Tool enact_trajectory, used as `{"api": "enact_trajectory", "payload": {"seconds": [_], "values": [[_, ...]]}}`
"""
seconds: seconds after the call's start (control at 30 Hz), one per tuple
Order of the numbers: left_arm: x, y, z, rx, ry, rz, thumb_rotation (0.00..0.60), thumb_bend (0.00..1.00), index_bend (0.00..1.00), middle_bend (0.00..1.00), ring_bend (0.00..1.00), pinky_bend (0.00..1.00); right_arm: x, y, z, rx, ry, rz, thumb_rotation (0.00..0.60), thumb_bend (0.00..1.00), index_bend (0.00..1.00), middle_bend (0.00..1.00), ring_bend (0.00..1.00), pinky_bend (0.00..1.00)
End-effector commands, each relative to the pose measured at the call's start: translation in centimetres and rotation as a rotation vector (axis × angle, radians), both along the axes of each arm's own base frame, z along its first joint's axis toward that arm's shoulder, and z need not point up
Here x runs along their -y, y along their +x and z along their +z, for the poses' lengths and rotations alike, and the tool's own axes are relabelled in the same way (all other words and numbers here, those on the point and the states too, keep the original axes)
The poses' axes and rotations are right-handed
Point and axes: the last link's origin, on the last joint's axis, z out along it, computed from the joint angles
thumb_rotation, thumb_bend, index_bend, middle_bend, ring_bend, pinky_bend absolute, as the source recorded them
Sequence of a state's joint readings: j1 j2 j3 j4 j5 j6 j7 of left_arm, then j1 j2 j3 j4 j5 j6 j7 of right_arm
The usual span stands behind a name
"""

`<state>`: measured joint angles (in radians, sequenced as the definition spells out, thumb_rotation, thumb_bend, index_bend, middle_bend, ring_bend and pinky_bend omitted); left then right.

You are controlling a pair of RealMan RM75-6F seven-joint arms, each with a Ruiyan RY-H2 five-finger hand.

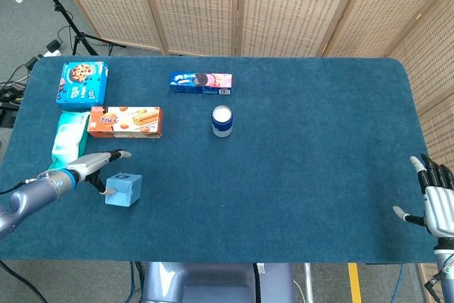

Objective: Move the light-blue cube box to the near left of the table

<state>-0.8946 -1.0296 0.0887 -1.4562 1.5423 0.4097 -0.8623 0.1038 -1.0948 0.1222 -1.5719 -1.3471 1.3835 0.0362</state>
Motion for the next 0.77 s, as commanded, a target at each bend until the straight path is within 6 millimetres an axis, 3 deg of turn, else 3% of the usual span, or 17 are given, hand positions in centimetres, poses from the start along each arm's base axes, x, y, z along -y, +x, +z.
{"api": "enact_trajectory", "payload": {"seconds": [0.03, 0.27, 0.33, 0.5, 0.77], "values": [[0.0, 0.3, 1.3, 0.076, 0.101, -0.041, 0.600, 0.24, 0.00, 0.00, 0.00, 0.00, 0.0, 0.0, 0.0, 0.001, 0.000, 0.001, 0.600, 0.00, 0.00, 0.00, 0.00, 0.00], [1.0, 0.0, 3.2, 0.115, 0.192, -0.100, 0.600, 0.22, 0.00, 0.00, 0.00, 0.00, -0.1, 0.1, 0.0, 0.001, 0.002, 0.006, 0.600, 0.00, 0.00, 0.00, 0.00, 0.00], [2.0, -1.3, 4.5, 0.104, 0.308, -0.171, 0.600, 0.18, 0.00, 0.00, 0.00, 0.00, -0.1, 0.1, 0.1, 0.000, -0.003, 0.009, 0.600, 0.00, 0.00, 0.00, 0.00, 0.00], [5.8, -4.5, 4.7, 0.025, 0.648, -0.236, 0.600, 0.11, 0.00, 0.00, 0.00, 0.00, -0.1, 0.3, 0.1, 0.003, -0.023, 0.030, 0.600, 0.00, 0.00, 0.00, 0.00, 0.00], [9.0, -7.4, 4.8, -0.063, 0.851, -0.205, 0.600, 0.12, 0.00, 0.00, 0.00, 0.00, -0.2, 0.5, -0.2, 0.002, -0.036, 0.058, 0.600, 0.00, 0.00, 0.00, 0.00, 0.00]]}}
